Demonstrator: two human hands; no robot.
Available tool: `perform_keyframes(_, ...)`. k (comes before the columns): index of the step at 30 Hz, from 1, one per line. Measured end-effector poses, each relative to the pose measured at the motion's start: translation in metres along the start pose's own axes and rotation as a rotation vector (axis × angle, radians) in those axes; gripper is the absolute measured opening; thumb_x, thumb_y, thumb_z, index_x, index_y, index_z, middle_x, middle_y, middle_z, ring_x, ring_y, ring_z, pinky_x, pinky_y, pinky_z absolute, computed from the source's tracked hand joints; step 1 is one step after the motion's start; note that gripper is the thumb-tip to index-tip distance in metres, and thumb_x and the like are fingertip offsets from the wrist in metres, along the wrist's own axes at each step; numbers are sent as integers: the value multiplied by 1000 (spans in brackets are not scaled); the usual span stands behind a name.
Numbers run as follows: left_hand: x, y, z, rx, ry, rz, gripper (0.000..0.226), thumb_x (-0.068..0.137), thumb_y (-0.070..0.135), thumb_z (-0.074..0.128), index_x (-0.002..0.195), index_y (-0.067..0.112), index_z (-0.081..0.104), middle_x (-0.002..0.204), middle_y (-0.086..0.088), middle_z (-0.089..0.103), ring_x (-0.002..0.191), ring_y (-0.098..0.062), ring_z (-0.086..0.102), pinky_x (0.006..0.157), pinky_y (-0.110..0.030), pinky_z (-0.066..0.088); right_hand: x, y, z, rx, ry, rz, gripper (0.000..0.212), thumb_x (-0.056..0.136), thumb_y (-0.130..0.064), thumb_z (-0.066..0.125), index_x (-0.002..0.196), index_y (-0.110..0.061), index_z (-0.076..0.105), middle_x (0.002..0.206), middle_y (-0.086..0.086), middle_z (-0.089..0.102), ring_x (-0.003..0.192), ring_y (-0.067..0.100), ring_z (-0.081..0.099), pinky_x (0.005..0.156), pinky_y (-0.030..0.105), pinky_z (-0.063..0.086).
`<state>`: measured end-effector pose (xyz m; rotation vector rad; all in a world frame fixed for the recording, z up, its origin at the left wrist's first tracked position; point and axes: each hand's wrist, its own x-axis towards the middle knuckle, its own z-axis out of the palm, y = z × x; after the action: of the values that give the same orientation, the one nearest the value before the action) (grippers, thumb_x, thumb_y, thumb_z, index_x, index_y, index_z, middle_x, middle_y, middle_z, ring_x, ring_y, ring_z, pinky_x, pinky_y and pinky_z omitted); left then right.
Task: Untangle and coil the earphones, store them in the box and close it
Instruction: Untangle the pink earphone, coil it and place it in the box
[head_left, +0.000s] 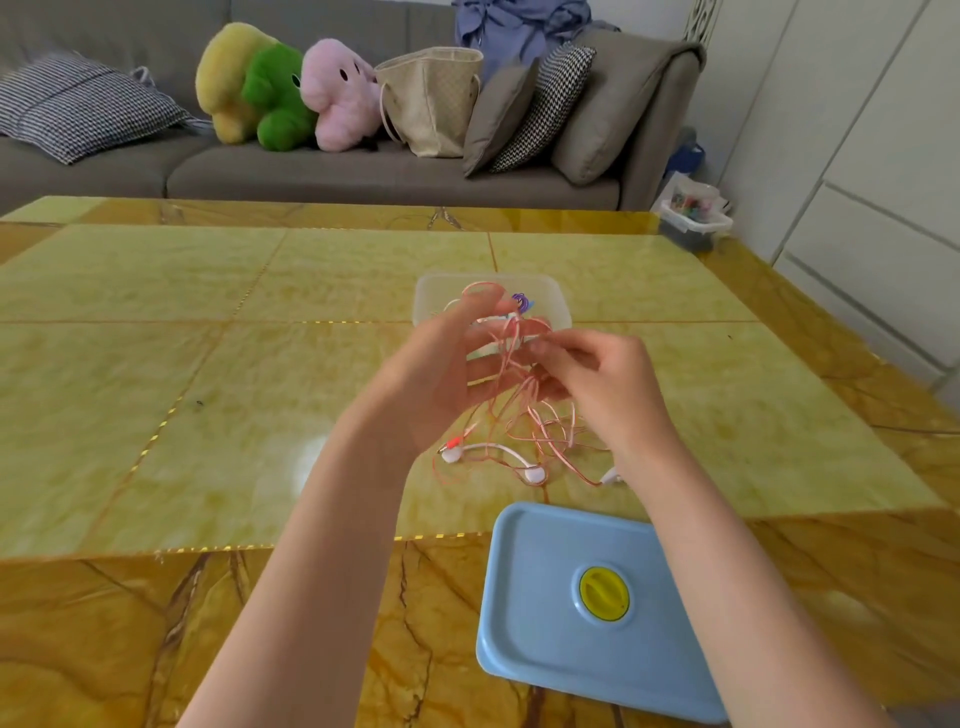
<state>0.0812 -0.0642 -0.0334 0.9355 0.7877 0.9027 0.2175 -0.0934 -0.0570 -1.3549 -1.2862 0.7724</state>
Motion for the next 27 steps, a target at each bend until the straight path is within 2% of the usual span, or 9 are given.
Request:
perform_keyframes(3, 0, 1, -5, -8, 82, 16, 10, 91, 13, 51, 90, 15, 60, 75, 4, 70, 65, -8, 63, 46, -13, 46, 2, -2, -6, 323, 64, 158, 25, 93, -3, 49, 78, -11, 68, 64, 2, 69, 56, 11, 64, 56, 18, 51)
perform_keyframes(6, 5, -7, -9, 365, 265, 53, 8, 87, 18, 61, 95, 17, 63, 75, 4, 63, 58, -6, 51, 39, -11, 32, 5, -1, -14, 685, 137, 373, 22, 92, -5, 49, 76, -10, 64, 62, 1, 65, 58, 11, 60, 54, 18, 48)
perform_keyframes(8, 5, -10, -10, 511, 241, 90, 4, 85, 21, 65, 88, 18, 64, 66, 4, 53, 51, -7, 39, 39, -13, 27, 11, 0, -21, 877, 210, 473, 18, 91, -5, 50, 78, -9, 62, 60, 1, 60, 59, 12, 54, 55, 19, 46)
perform_keyframes(14, 7, -7, -14, 500, 320, 156, 29, 91, 28, 57, 66, 15, 66, 38, 12, 28, 39, -6, 19, 37, -17, 16, 12, 1, -23, 901, 190, 442, 23, 90, -3, 46, 71, -12, 53, 42, -7, 38, 46, 9, 34, 55, 22, 30)
perform_keyframes(17, 7, -4, -18, 463, 346, 82, 47, 92, 44, 49, 58, 16, 66, 44, 9, 34, 41, -6, 24, 37, -17, 20, 13, -1, -24, 514, 218, 340, 34, 87, -4, 50, 57, -18, 41, 37, -10, 26, 40, 9, 22, 51, 25, 22)
perform_keyframes(21, 3, -1, -26, 785, 217, 123, 24, 84, 47, 60, 82, 27, 73, 87, 10, 59, 90, -10, 54, 74, -25, 38, 12, 2, -21, 387, 350, 272, 34, 83, -1, 57, 54, -18, 46, 35, -11, 32, 39, 8, 32, 45, 21, 29)
perform_keyframes(23, 6, -6, -29, 1139, 292, 182, 11, 82, 43, 65, 82, 33, 71, 94, 8, 58, 112, -21, 46, 87, -30, 36, 14, 2, -24, 521, 439, 205, 27, 83, 2, 54, 62, -14, 52, 36, -11, 35, 41, 7, 35, 49, 21, 32)
perform_keyframes(25, 9, -8, -36, 1309, 434, 204, 17, 86, 41, 60, 73, 35, 69, 83, 9, 54, 111, -30, 43, 89, -33, 32, 16, 1, -31, 674, 474, 145, 21, 85, 3, 55, 69, -12, 55, 38, -10, 33, 40, 7, 34, 48, 19, 33)
perform_keyframes(27, 11, -4, -47, 1103, 520, 209, 37, 90, 38, 56, 53, 34, 64, 55, 12, 46, 88, -29, 54, 82, -31, 37, 16, 1, -37, 691, 420, 157, 14, 87, -5, 58, 75, -12, 56, 41, -9, 29, 35, 7, 27, 40, 18, 26)
